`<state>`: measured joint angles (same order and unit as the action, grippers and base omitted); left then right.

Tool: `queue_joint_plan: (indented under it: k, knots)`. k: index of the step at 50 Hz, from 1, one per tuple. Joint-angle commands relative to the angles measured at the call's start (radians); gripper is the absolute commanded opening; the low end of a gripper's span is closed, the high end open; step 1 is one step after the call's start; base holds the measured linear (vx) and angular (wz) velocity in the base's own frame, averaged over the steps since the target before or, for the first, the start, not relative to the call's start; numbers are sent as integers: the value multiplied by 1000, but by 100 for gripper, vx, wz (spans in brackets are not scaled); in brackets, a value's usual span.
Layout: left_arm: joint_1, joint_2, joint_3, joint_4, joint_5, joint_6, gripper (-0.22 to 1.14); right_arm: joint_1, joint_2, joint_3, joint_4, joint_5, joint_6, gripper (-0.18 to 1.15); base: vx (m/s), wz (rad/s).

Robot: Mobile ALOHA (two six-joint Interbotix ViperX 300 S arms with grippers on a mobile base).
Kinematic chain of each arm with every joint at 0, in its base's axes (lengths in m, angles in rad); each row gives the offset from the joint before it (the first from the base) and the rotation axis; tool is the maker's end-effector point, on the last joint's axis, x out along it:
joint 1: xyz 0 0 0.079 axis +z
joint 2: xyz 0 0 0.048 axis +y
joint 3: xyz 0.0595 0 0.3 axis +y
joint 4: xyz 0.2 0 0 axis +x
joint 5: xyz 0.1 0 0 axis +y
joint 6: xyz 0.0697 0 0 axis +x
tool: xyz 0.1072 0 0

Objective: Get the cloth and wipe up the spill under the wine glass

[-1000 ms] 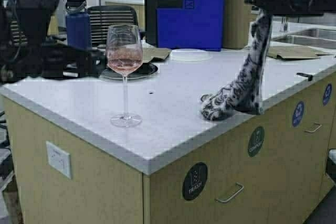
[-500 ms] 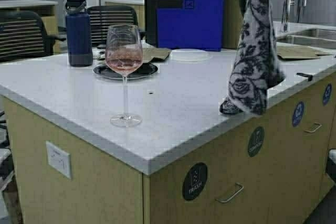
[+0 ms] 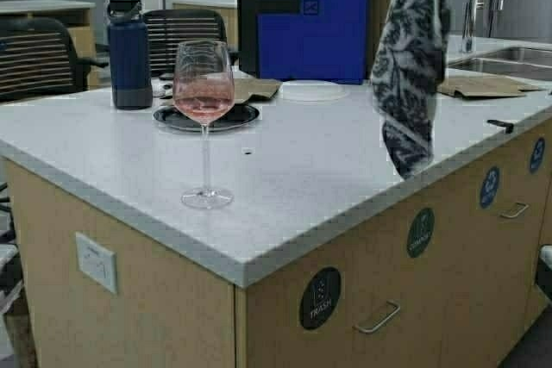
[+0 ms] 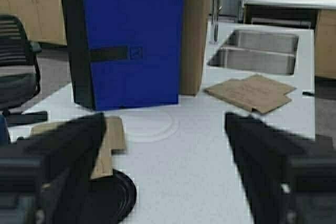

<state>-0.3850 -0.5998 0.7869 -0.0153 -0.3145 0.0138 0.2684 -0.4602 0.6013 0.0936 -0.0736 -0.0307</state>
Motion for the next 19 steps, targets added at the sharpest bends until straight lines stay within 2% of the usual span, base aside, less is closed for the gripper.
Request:
queue_joint_plan:
  k: [1, 19]
  knots:
    - [2, -34, -25, 3, 5, 5, 100, 2, -48, -35, -3, 6, -2, 7, 0, 0]
    - [12, -38, 55, 3, -6, 8, 100, 2, -52, 12, -3, -26, -2, 7, 0, 0]
